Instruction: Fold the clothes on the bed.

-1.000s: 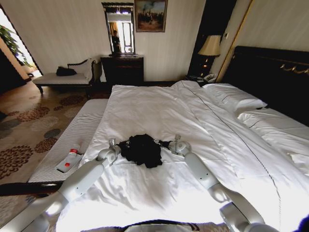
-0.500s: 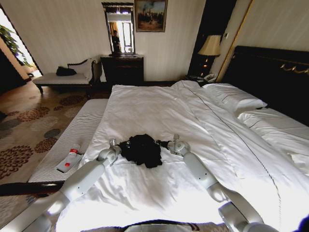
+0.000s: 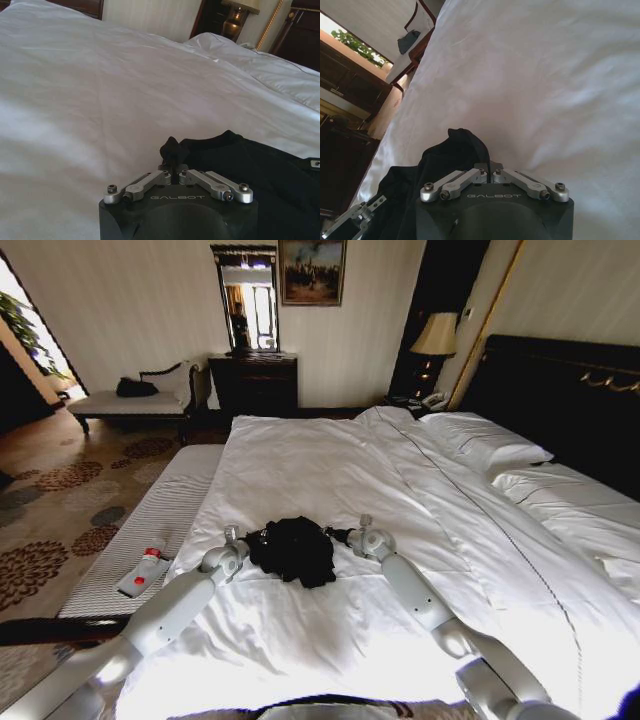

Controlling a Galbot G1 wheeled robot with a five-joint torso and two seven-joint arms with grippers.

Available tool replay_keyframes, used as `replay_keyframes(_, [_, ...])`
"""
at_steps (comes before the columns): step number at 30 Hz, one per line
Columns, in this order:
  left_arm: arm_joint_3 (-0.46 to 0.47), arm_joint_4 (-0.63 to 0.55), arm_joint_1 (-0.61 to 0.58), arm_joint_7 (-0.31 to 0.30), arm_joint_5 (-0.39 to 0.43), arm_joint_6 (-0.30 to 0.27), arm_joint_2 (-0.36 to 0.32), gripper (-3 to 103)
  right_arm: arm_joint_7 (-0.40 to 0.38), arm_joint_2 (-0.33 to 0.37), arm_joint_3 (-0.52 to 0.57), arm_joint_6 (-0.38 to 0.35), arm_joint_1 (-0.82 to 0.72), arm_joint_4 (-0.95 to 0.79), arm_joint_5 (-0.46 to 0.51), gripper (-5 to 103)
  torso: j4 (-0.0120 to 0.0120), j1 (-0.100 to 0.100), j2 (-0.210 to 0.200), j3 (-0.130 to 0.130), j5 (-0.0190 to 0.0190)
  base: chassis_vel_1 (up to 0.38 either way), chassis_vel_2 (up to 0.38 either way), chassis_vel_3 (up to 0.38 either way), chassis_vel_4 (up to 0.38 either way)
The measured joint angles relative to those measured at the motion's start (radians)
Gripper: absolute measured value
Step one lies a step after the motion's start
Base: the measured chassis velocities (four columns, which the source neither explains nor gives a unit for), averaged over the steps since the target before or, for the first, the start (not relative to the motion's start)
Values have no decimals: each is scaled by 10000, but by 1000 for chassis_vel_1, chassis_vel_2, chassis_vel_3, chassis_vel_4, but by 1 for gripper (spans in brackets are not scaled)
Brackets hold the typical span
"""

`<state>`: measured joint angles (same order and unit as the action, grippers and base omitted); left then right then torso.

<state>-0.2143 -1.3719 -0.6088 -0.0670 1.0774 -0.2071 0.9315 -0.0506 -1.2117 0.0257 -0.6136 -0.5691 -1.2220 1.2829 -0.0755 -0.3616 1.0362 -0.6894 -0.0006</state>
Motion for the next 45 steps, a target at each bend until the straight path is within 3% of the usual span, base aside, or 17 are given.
replay_keyframes(4, [66,-85,-9,-23,1,2,-36,2,-20,133,9,60,-29,-183,-40,1,-1,0,0,0,0,0,0,0,0])
replay_keyframes(7, [352,-469,39,-86,84,4,-296,2,-168,917,34,278,-27,-1047,-204,1,-1,0,0,0,2,0,0,0,0])
replay_keyframes(15, [701,-887,165,-159,208,9,-636,2,-419,1804,39,491,168,-2006,-249,1,-2,0,0,0,1,0,0,0,0])
replay_keyframes(23, [829,-1466,1043,-403,776,-16,-987,2,-673,2592,-365,845,1085,-2807,-407,1,-1,0,-1,0,2,0,0,0,0])
replay_keyframes(32, [349,-1666,3076,-607,1494,-114,-1202,2,-835,3149,-1231,1022,3471,-2963,60,1,3,0,0,1,0,0,0,0,0])
replay_keyframes(37, [-364,-1234,5149,-713,2099,-190,-948,2,-854,3299,-1752,1071,4975,-2464,436,1,-2,-2,-1,-1,1,0,0,0,0])
replay_keyframes(45, [-941,-976,7059,-768,2545,-292,-830,2,-820,3479,-2096,1074,6337,-2115,849,1,-3,-2,-1,0,4,0,0,0,0])
